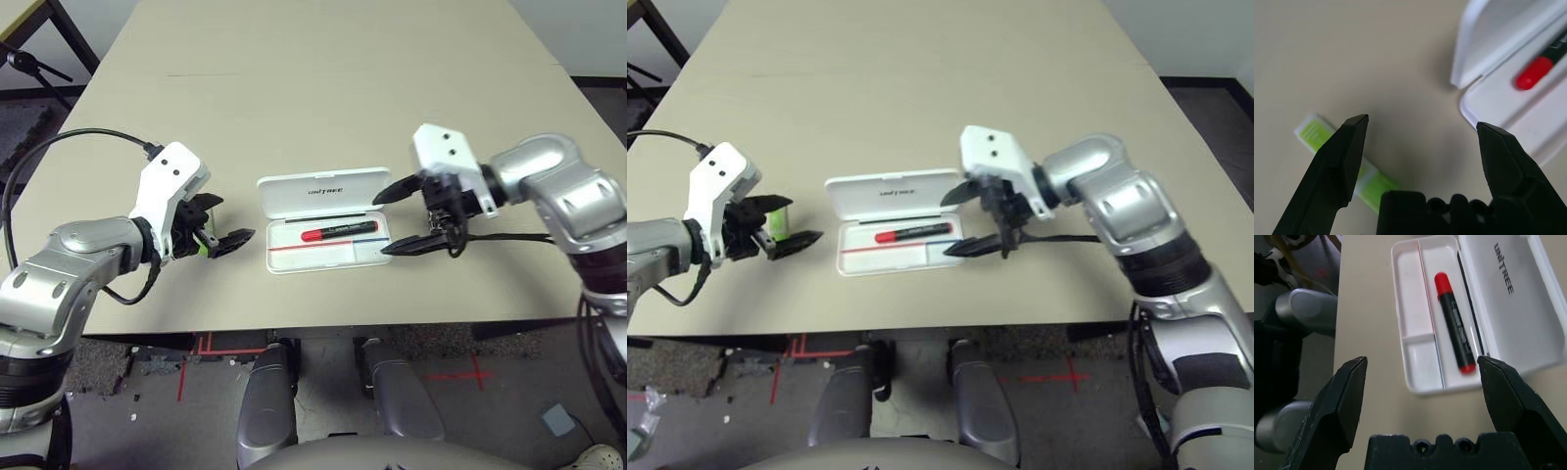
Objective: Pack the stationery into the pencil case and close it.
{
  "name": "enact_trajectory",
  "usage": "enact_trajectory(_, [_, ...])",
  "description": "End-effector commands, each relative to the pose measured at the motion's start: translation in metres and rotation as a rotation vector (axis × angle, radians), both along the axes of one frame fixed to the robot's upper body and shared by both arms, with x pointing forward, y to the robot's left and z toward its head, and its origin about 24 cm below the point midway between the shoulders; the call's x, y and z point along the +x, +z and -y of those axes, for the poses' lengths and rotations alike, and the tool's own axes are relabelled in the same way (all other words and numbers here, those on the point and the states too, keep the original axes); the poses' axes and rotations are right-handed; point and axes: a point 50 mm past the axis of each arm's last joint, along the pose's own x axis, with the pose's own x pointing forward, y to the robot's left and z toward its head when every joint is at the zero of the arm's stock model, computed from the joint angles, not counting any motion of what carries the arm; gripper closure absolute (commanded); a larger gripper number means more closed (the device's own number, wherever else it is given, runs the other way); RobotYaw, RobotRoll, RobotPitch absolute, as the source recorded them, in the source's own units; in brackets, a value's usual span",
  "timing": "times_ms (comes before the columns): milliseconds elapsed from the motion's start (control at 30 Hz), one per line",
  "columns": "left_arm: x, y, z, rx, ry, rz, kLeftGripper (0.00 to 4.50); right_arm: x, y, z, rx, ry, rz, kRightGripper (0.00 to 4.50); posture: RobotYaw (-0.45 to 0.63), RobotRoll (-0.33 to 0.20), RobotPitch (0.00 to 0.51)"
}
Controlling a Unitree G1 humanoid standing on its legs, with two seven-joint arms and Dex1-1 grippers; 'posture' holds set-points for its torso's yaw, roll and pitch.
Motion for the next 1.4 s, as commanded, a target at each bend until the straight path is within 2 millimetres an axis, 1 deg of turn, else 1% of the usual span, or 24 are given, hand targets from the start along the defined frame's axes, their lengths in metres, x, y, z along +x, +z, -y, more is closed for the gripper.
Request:
enact_trajectory(33, [0.008, 0.004, -0.012, -0.038, 0.212, 0.006, 0.0, -0.005, 0.001, 0.002, -0.006, 0.023, -0.014, 0.01, 0.01, 0.0, 0.232])
enact_trajectory(133, [0.014, 0.002, -0.025, -0.059, 0.4, -0.015, 0.0, -0.004, 0.0, 0.001, -0.008, 0.02, -0.014, 0.01, 0.01, 0.0, 0.235])
enact_trajectory(200, [0.016, -0.001, -0.028, -0.073, 0.458, -0.032, 0.0, -0.003, -0.001, 0.0, -0.008, 0.017, -0.01, 0.01, 0.01, 0.0, 0.236])
enact_trajectory(467, [0.016, -0.013, -0.026, -0.08, 0.51, -0.086, 0.0, -0.001, -0.003, 0.0, -0.017, 0.009, 0.001, 0.01, 0.01, 0.0, 0.239])
enact_trajectory(600, [0.018, -0.025, -0.019, -0.098, 0.521, -0.113, 0.0, -0.001, -0.005, 0.0, -0.019, 0.003, 0.005, 0.01, 0.0, 0.0, 0.239])
enact_trajectory(700, [0.02, -0.031, -0.016, -0.111, 0.524, -0.124, 0.0, -0.001, -0.005, 0.0, -0.019, 0.002, 0.006, 0.01, -0.01, 0.0, 0.238])
enact_trajectory(800, [0.022, -0.041, -0.018, -0.105, 0.547, -0.146, 0.0, -0.002, -0.006, 0.0, -0.021, -0.004, 0.011, 0.01, -0.02, 0.0, 0.235])
enact_trajectory(933, [0.022, -0.049, -0.021, -0.053, 0.556, -0.173, 0.0, -0.002, -0.004, -0.001, -0.001, -0.011, 0.02, 0.01, -0.03, 0.0, 0.232])
enact_trajectory(1033, [0.02, -0.051, -0.021, -0.045, 0.542, -0.18, 0.57, 0.001, 0.002, -0.004, 0.043, -0.039, 0.04, 0.0, -0.03, 0.0, 0.23])
enact_trajectory(1133, [0.019, -0.051, -0.023, -0.034, 0.53, -0.182, 1.7, 0.002, 0.003, -0.004, 0.049, -0.045, 0.049, 0.0, -0.03, 0.0, 0.23])
enact_trajectory(1167, [0.019, -0.051, -0.024, -0.031, 0.528, -0.182, 2.13, 0.003, 0.003, -0.004, 0.048, -0.046, 0.051, 0.0, -0.03, 0.0, 0.23])
enact_trajectory(1267, [0.015, -0.048, -0.031, -0.025, 0.525, -0.187, 3.2, 0.004, 0.003, -0.004, 0.049, -0.053, 0.059, 0.0, -0.03, 0.0, 0.229])
enact_trajectory(1300, [0.014, -0.047, -0.034, -0.02, 0.523, -0.188, 3.43, 0.005, 0.003, -0.004, 0.051, -0.055, 0.06, 0.0, -0.03, 0.0, 0.229])
enact_trajectory(1400, [0.009, -0.046, -0.044, 0.01, 0.512, -0.182, 3.41, 0.006, 0.003, -0.005, 0.054, -0.059, 0.061, 0.0, -0.02, 0.0, 0.226])
